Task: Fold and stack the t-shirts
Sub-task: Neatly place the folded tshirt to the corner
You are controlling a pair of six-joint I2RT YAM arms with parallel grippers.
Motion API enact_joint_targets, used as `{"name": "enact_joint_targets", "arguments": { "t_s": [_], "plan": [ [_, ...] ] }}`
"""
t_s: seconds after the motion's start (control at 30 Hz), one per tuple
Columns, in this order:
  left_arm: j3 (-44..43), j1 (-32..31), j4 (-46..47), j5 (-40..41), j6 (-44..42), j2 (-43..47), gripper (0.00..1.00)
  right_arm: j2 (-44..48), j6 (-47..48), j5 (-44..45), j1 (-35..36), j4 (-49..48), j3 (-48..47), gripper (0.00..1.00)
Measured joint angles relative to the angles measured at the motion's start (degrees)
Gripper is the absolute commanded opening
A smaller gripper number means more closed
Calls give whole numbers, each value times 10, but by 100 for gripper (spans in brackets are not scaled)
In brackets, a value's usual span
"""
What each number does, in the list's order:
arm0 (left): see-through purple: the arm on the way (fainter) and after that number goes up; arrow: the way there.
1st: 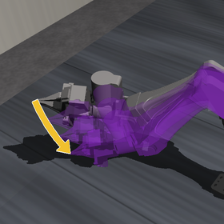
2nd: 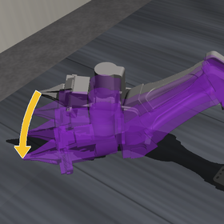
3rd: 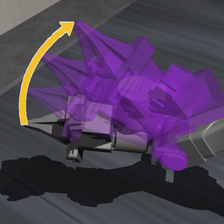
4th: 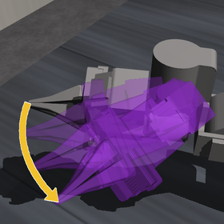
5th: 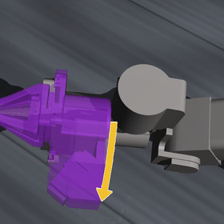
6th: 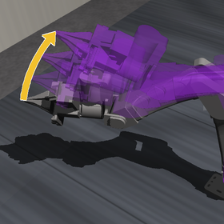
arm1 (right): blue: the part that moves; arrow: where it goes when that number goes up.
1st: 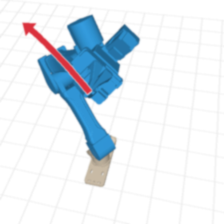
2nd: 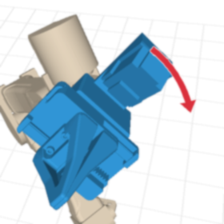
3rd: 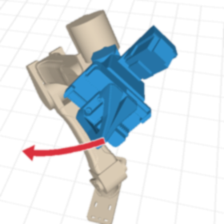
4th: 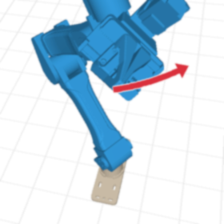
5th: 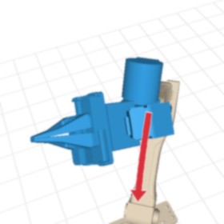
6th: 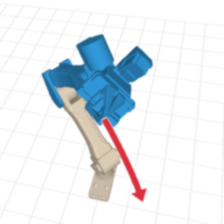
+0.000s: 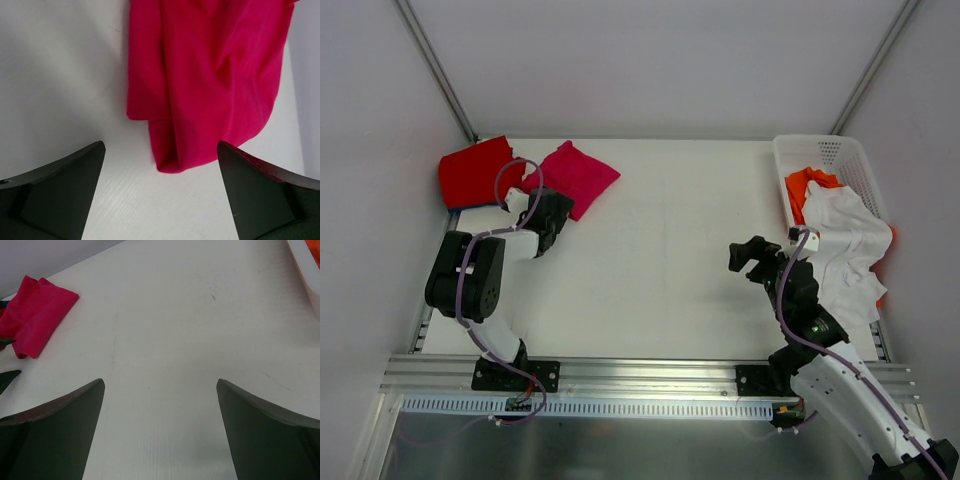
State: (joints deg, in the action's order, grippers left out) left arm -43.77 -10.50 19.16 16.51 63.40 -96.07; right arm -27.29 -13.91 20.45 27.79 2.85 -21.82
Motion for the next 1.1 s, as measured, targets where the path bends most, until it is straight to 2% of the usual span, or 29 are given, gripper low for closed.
{"name": "enact_joint_targets", "arguments": {
  "t_s": [0.23, 0.47, 0.63, 0.7, 0.73, 0.9, 0.93, 0.97, 1.0, 1.07, 1.1],
  "plan": [
    [-6, 0, 81, 2, 83, -46, 99, -23, 3, 3, 0, 5, 0, 99],
    [-67, 1, 137, -13, 140, -126, 99, -50, 12, 11, 0, 5, 0, 99],
    [-106, 1, 167, -30, 151, -169, 99, -58, 18, 19, 0, 5, 0, 100],
    [-123, 1, 173, -41, 150, -183, 96, -59, 20, 22, 0, 5, 0, 99],
    [-131, 1, 178, -48, 147, -192, 99, -59, 21, 24, 0, 5, 0, 99],
    [-202, 7, 186, -136, 117, -245, 99, -63, 22, 28, 0, 5, 0, 99],
    [-228, 9, 178, -157, 108, -259, 96, -63, 22, 28, 0, 5, -1, 99],
    [-242, 10, 176, -175, 104, -268, 77, -63, 22, 29, 0, 5, -1, 99],
    [-245, 12, 177, -184, 103, -272, 48, -63, 22, 29, 0, 5, -1, 100],
    [-227, 16, 187, -211, 97, -273, 0, -63, 22, 29, 0, 5, -1, 99],
    [-214, 20, 188, -226, 100, -276, 0, -63, 21, 29, 0, 5, -1, 100]
  ]
}}
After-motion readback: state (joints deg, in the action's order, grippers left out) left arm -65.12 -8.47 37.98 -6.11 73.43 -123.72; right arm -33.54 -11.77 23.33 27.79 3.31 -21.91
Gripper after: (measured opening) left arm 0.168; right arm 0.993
